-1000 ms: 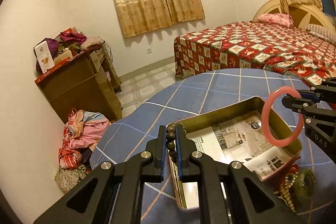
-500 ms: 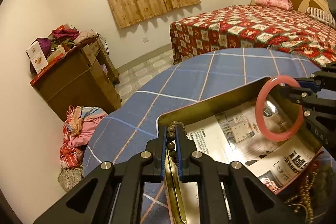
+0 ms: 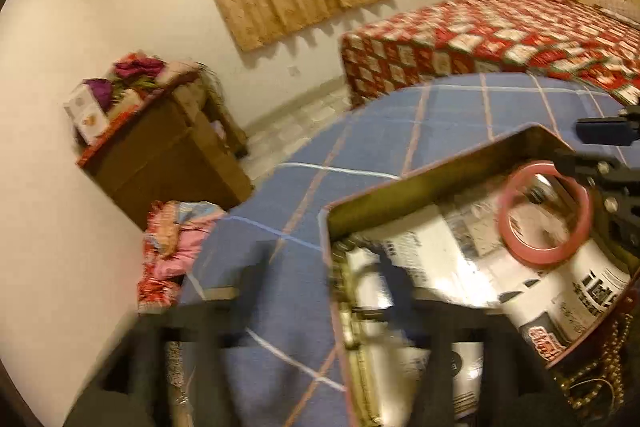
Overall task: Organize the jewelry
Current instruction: 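Carry both items into the metal tin and open both tools to release them, then grasp the green jade bangle with the right tool while the left tool grasps another dark beaded bracelet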
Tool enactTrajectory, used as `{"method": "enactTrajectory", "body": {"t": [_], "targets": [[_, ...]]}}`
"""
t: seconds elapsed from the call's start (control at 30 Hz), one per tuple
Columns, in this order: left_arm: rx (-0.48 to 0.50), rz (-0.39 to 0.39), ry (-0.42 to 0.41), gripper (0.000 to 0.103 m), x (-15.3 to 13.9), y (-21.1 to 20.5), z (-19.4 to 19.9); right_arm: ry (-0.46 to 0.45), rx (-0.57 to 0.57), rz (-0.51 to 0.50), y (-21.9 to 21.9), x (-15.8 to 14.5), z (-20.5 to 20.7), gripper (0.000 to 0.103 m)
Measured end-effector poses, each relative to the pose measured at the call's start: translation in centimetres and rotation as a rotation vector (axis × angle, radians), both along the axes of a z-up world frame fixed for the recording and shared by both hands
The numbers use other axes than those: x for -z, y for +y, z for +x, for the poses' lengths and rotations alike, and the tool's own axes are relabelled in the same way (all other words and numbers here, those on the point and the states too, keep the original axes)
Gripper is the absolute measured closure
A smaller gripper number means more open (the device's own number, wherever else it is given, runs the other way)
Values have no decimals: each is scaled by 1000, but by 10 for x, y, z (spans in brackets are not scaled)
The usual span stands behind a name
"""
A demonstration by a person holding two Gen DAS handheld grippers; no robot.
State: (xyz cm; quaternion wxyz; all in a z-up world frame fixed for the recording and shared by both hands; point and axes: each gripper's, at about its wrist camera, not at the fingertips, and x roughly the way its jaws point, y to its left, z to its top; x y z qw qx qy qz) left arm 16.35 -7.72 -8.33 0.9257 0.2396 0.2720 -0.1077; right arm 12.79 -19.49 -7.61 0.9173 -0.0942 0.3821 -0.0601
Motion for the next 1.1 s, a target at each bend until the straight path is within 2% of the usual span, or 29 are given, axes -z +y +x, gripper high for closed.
{"method": "enactTrajectory", "body": {"t": [0.03, 0.07, 0.4, 0.57, 0.7, 1.1], "targets": [[-1, -14, -25, 21, -3, 4, -4, -7, 1, 3, 0, -1, -2, 58], [5, -25, -25, 21, -5, 7, -6, -16, 2, 8, -1, -3, -5, 56], [-62, -37, -31, 21, -9, 37, -18, -52, 24, 51, -13, -9, -28, 55], [-90, -67, -19, 21, -9, 52, -35, -72, 41, 61, -18, -13, -44, 55], [-106, -89, -8, 21, -9, 61, -49, -88, 57, 68, -22, -12, -61, 50], [-123, -101, 66, 21, 20, 73, -97, -46, 84, 97, -29, 17, -111, 50]]}}
